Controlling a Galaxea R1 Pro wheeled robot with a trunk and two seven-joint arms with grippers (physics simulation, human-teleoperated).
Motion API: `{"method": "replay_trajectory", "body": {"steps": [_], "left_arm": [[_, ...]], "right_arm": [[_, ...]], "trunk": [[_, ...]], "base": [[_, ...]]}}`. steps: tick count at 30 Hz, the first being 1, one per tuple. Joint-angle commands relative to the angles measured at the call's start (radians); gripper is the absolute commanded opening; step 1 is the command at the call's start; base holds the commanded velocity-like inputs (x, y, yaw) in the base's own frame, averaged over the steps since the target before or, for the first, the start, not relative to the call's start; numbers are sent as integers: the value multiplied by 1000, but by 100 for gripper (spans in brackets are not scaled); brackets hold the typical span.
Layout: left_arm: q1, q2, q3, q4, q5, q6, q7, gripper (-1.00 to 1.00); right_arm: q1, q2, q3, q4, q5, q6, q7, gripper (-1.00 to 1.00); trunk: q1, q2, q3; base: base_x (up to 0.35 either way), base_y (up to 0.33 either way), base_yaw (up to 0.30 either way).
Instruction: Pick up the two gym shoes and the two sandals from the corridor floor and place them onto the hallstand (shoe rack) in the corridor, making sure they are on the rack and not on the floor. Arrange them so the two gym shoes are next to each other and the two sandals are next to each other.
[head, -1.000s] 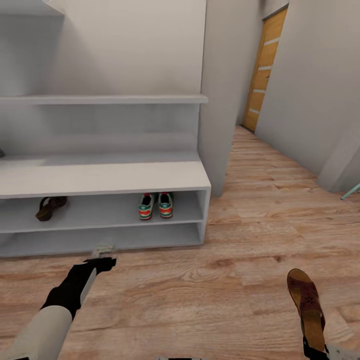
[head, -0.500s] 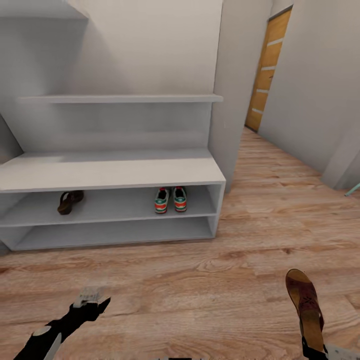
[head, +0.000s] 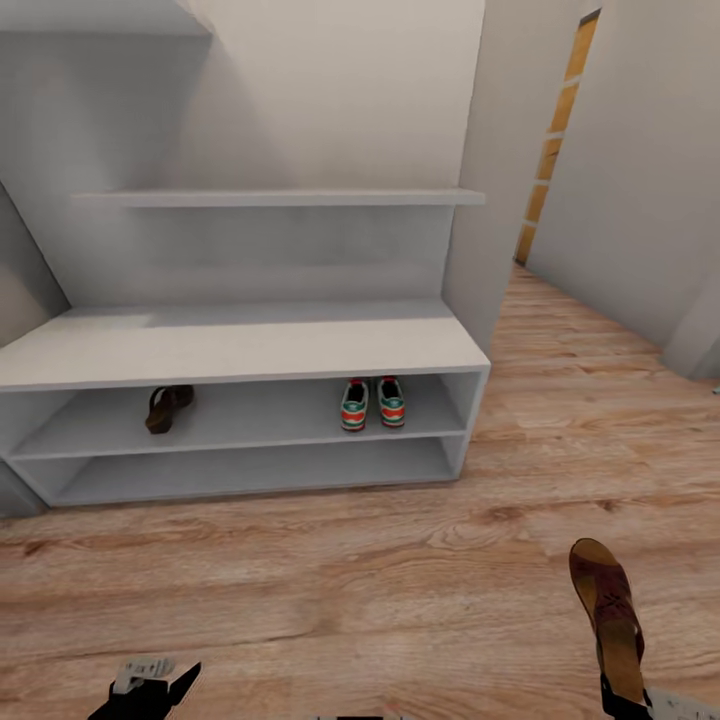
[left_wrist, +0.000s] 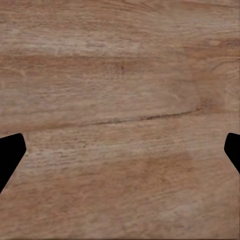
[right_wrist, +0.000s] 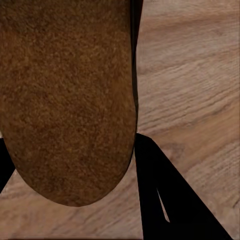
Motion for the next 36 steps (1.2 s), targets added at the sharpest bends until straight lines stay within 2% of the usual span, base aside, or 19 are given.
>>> {"method": "replay_trajectory", "body": {"steps": [1,12,36], "left_arm": [[2,0,4,2,6,1,-7,100],[18,17,4,2,59,-1,-10,100],[19,30,4,5,73,-1,-10,100]], "right_arm": [[-1,1,-6,0,7,-3,1,-100],[-1,3,-6,1,7,-4,1,-100],[-1,4,-6,1,7,-3,1,-100]], "trunk": [[0,0,-1],[0,0,-1],[0,0,-1]], "base": [[93,314,0],[42,316,0],[-5,316,12]]}}
